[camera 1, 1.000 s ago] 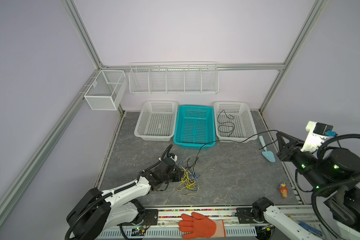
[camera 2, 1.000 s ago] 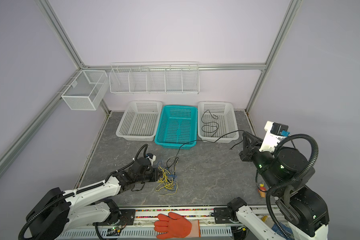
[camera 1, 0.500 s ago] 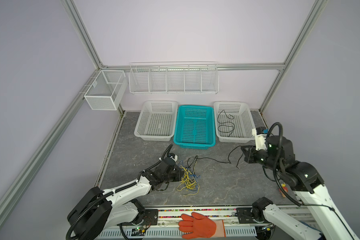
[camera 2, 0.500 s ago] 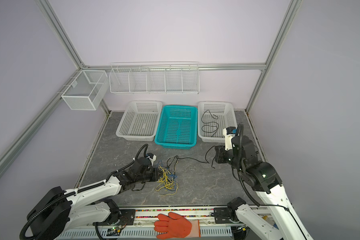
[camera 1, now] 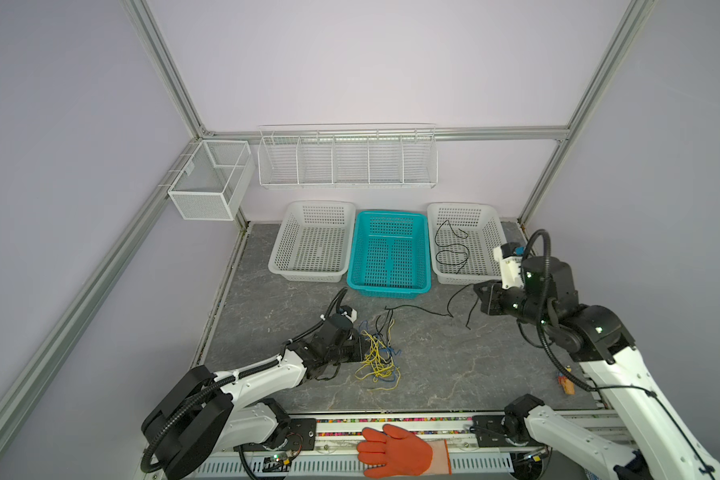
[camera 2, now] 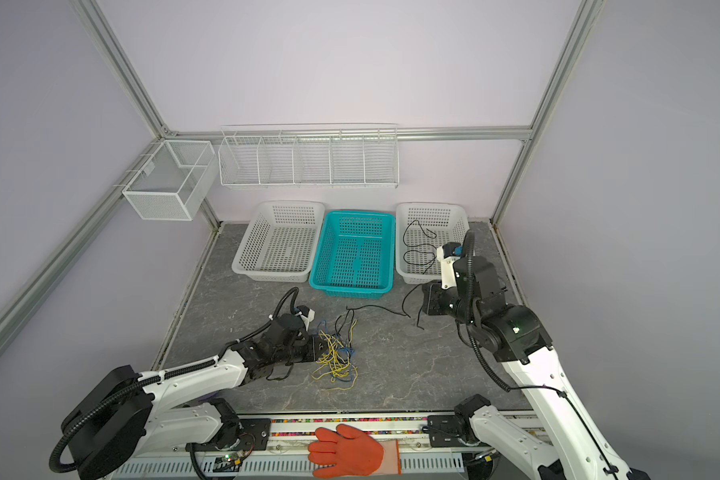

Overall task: Untangle the cables
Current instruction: 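Lift the black cable high above the white basket with the right gripper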

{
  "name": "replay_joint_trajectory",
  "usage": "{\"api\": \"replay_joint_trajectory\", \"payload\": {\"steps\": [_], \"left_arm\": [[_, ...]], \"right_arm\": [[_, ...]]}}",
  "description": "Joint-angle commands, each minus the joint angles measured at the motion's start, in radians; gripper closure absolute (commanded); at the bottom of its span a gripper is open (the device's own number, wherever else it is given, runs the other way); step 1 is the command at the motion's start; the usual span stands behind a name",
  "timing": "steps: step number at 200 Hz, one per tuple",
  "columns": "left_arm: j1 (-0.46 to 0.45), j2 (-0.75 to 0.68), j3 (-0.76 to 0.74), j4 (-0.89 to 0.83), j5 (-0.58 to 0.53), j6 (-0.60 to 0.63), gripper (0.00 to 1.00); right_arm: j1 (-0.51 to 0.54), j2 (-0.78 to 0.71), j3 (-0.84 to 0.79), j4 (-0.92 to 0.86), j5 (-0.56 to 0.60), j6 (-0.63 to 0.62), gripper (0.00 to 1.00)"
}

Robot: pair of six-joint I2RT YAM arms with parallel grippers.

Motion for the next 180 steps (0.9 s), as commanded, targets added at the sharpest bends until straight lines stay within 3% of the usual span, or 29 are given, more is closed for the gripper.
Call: {"api": "replay_joint_trajectory", "payload": {"steps": [1,73,143,180], "left_arm": [[0.004,0.039,0.000,-0.007,-0.006,0.009,1.00],[0.004,0.079,0.003,0.014,0.004,0.018,1.00],[0.005,0.134,0.025,0.032,0.016,0.027,1.00],[0.004,0.150,0.036,0.031,0.022,0.029,1.00]], "right_arm": [[-0.003,0.061,0.197,-0.009,0.096,-0.040,0.93],[-0.004,0.222,0.600,-0.001,0.136,-0.015,0.93],[-0.026,0.452,1.014,-0.032,0.298,-0.112,0.93],[-0.059,0.547,1.104,0.013,0.331,-0.115,0.93]]}}
